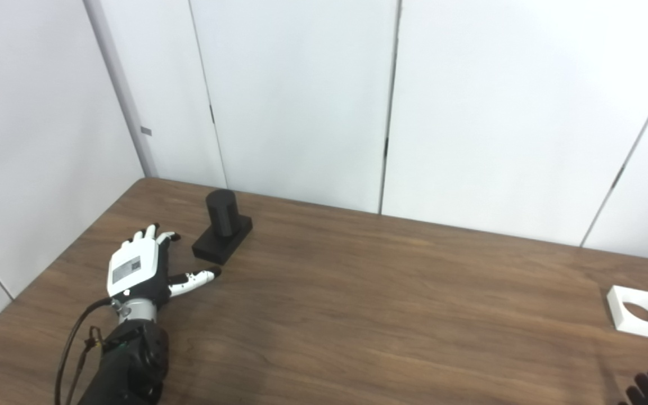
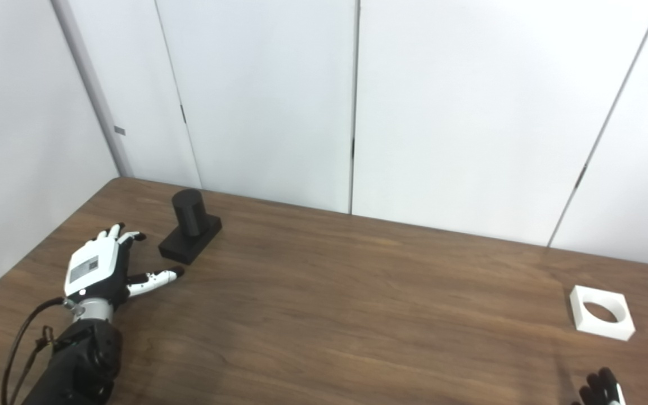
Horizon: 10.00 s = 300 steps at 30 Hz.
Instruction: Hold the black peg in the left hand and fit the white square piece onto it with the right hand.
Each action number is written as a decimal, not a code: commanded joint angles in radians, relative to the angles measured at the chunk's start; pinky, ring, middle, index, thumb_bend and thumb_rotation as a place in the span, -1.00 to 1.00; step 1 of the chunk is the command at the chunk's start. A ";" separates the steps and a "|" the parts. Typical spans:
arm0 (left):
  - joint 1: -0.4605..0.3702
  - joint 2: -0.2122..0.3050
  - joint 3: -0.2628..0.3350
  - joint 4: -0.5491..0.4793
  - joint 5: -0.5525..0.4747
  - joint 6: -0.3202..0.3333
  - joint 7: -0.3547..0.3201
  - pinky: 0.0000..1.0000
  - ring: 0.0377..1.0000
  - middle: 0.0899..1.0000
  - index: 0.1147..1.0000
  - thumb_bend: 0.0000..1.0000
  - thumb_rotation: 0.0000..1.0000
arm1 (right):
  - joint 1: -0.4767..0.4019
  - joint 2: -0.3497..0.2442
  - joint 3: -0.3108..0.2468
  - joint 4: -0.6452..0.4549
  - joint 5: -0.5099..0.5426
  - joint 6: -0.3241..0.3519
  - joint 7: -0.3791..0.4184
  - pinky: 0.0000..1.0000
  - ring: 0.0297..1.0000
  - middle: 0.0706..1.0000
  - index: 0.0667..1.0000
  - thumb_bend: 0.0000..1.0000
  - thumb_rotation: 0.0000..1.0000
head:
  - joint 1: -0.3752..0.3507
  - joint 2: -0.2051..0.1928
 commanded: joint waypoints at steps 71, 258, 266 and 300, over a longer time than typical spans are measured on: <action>-0.261 -0.014 -0.048 0.319 0.038 -0.044 0.149 0.93 0.78 0.62 -0.08 0.34 -0.62 | 0.011 0.031 0.016 -0.053 -0.017 0.046 -0.022 1.00 1.00 0.95 1.00 0.37 1.00 | -0.021 0.020; 0.209 -0.113 -0.509 -0.374 0.019 -0.487 -0.455 1.00 0.80 0.57 -0.16 0.03 -0.91 | -1.035 -0.610 0.556 0.584 -1.201 0.387 0.600 1.00 1.00 1.00 0.68 0.93 -0.58 | -0.544 0.117; 0.206 -0.121 -0.512 -0.379 0.009 -0.477 -0.454 1.00 0.78 0.56 -0.16 0.03 -0.91 | -1.044 -0.600 0.553 0.629 -1.198 0.367 0.583 1.00 1.00 1.00 0.70 0.89 -0.51 | -0.541 0.115; 0.206 -0.135 -0.519 -0.391 0.038 -0.450 -0.474 1.00 0.79 0.56 -0.16 0.03 -0.91 | -1.040 -0.567 0.538 0.671 -1.168 0.312 0.509 0.93 0.98 0.83 0.53 0.73 -0.50 | -0.526 0.121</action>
